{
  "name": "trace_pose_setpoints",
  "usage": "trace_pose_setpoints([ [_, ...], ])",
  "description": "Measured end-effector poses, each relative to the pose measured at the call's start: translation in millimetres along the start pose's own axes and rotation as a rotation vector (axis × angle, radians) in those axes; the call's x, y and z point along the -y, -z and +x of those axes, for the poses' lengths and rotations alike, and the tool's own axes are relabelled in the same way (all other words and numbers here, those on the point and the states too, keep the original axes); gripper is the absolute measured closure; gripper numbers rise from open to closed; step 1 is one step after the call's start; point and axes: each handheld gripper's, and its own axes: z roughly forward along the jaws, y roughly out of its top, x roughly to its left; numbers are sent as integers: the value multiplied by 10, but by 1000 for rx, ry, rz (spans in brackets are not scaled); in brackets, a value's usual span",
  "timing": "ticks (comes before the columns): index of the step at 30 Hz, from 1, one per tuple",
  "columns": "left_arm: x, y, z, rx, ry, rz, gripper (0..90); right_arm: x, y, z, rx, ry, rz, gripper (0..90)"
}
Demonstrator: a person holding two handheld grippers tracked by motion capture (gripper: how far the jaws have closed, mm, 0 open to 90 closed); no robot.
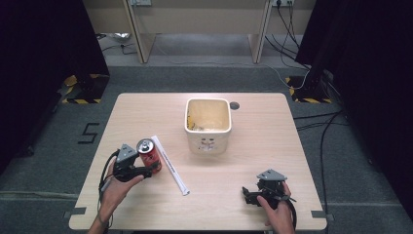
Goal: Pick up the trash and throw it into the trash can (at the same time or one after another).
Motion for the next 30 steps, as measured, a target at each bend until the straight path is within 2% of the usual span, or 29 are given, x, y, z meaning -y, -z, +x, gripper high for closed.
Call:
trace_pose_setpoints([
  [14, 50, -123, 37, -2, 2, 26, 199, 0, 1, -2, -3, 6, 1, 3],
  [17, 55, -125, 45, -3, -4, 23, 233, 0, 1, -1, -4, 6, 1, 3],
  [21, 53, -119, 42, -3, -17, 15, 326, 0, 0, 0, -5, 7, 0, 3],
  [30, 25, -83, 13, -12, -32, 10, 337, 0, 0, 0, -5, 7, 0, 3],
])
